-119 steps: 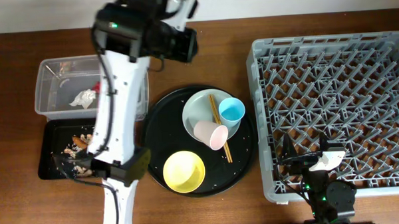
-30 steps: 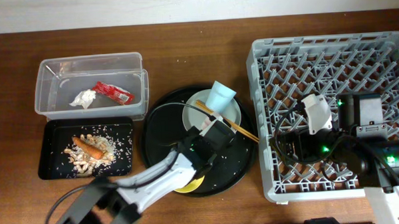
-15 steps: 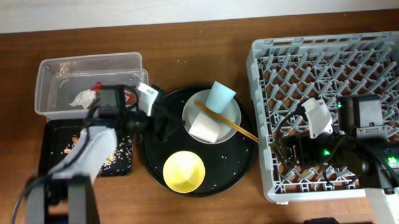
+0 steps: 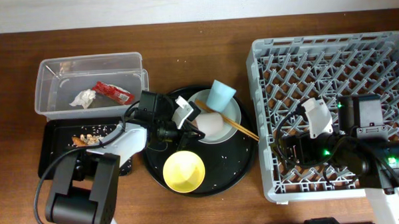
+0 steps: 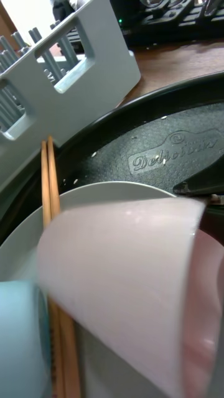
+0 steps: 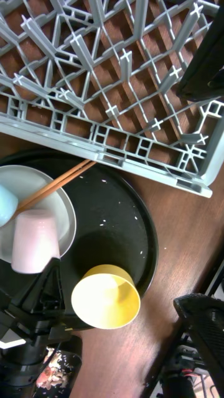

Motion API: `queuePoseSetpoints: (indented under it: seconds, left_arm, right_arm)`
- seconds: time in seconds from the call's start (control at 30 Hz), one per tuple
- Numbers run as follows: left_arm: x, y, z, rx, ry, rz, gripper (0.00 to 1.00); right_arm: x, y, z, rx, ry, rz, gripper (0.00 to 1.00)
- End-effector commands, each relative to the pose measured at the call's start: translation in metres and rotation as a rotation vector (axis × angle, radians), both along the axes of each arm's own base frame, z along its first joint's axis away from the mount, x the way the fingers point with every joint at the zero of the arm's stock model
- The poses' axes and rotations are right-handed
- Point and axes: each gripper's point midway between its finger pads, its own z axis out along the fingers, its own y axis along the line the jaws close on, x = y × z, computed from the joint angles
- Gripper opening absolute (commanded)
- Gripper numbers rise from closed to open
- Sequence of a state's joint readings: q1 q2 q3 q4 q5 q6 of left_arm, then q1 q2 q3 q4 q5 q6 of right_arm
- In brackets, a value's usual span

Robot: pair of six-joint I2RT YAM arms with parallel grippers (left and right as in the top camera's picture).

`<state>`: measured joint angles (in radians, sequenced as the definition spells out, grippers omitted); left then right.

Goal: Sort waste into correct bins and load items into the dishwasher rack
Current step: 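Hand the pink cup from the left gripper to the right gripper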

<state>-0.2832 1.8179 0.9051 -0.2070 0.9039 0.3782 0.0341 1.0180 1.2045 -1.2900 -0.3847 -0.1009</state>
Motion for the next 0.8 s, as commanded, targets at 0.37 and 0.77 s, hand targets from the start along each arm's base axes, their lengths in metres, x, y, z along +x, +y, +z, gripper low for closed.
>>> queuePoseSetpoints:
  seconds: [0.37, 0.77]
  left_arm:
    - [0.021, 0.047, 0.116, -0.588, 0.366, 0.031, 0.0]
    - [-0.029, -0.032, 0.17, -0.565, 0.256, -0.272, 0.0]
  right_arm:
    - [0.001, 0.069, 0.038, 0.421, -0.03, 0.286, 0.98]
    - [0.067, 0.101, -0.011, 0.485, 0.055, 0.371, 0.98]
